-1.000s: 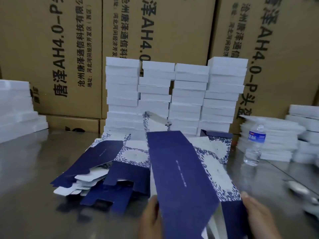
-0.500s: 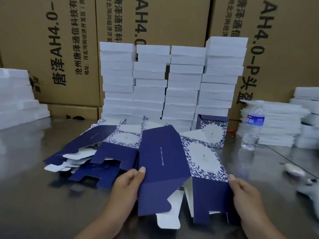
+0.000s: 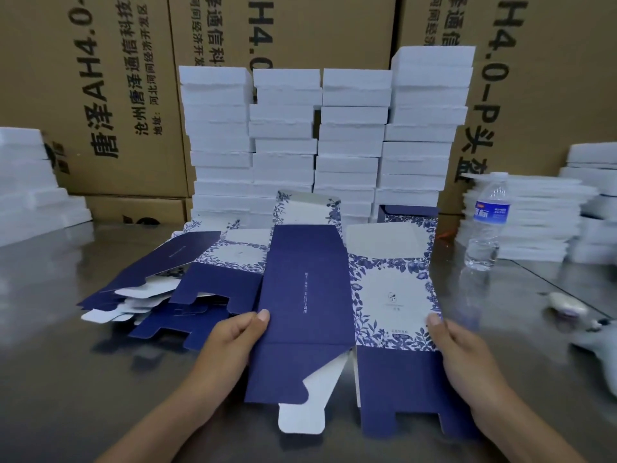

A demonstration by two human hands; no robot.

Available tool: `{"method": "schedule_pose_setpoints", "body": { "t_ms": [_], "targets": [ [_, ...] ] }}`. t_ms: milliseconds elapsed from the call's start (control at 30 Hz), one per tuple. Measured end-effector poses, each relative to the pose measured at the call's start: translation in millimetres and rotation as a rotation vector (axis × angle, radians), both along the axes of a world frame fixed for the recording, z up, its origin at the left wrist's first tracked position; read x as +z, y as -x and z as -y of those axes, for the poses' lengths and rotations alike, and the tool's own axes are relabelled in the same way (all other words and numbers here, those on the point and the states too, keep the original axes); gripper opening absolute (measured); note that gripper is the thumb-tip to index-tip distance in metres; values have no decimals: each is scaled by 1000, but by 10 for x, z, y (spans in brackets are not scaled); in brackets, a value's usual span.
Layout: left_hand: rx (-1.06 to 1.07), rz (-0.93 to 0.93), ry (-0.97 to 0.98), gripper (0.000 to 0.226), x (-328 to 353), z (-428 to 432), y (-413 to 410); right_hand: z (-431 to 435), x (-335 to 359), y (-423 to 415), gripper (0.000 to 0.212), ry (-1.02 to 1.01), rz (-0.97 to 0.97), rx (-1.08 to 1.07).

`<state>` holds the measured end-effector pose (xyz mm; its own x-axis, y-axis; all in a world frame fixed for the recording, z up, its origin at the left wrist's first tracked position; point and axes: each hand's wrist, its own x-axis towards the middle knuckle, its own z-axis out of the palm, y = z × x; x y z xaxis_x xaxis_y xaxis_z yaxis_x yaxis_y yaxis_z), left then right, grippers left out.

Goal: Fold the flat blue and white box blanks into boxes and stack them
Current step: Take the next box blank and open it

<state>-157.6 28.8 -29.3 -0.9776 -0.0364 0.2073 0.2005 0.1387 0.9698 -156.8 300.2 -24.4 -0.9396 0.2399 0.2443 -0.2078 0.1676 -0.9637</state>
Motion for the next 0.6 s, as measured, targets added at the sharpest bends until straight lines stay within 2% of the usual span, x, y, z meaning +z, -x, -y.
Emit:
{"method": "schedule_pose_setpoints", "body": {
  "t_ms": [200, 300, 400, 600],
  "targets": [
    [123, 57, -11, 44, 27, 10, 13, 43, -38, 7, 42, -4, 50, 63],
    [99, 88, 6, 43, 37, 27, 15, 30, -48, 26, 41, 47, 23, 14],
    [75, 97, 5, 42, 36, 21, 8, 16, -65, 26, 39, -10, 4, -19],
    [87, 122, -135, 47, 35, 25, 28, 35, -57, 8, 32, -42, -10, 16]
  ]
}}
